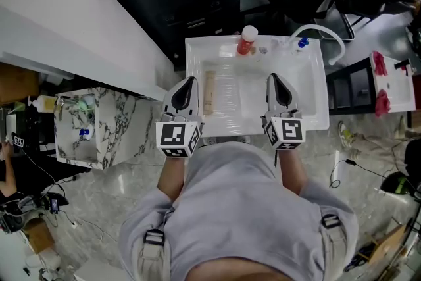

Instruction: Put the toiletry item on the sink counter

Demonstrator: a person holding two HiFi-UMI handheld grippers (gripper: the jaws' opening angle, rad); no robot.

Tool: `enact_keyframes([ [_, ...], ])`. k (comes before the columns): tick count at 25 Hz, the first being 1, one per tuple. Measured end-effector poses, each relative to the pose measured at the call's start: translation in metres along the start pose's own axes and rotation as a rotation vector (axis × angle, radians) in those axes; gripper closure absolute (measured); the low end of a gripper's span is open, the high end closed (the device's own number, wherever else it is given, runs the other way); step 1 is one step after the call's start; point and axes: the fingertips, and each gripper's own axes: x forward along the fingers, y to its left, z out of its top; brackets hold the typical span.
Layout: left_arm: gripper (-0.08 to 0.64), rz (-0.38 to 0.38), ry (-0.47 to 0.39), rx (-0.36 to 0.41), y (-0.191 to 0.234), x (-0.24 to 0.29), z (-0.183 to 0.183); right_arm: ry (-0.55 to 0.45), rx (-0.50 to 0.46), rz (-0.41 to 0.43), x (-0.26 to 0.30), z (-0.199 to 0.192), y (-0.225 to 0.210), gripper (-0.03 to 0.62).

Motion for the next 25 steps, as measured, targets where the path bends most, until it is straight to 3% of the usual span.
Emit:
enact_keyframes([
  [15,0.554,0.048,-0.121,0.041,0.002,-0.013,0.039,-0.014,0.006,-0.002,-0.003,0.004,-0.003,0.588],
  [25,0.554,0.068,-0.125,0.042,0.005,-0.01,0.036,-0.047,-0.028,-0.01,-0.005,0.014,-0.004,0.588],
])
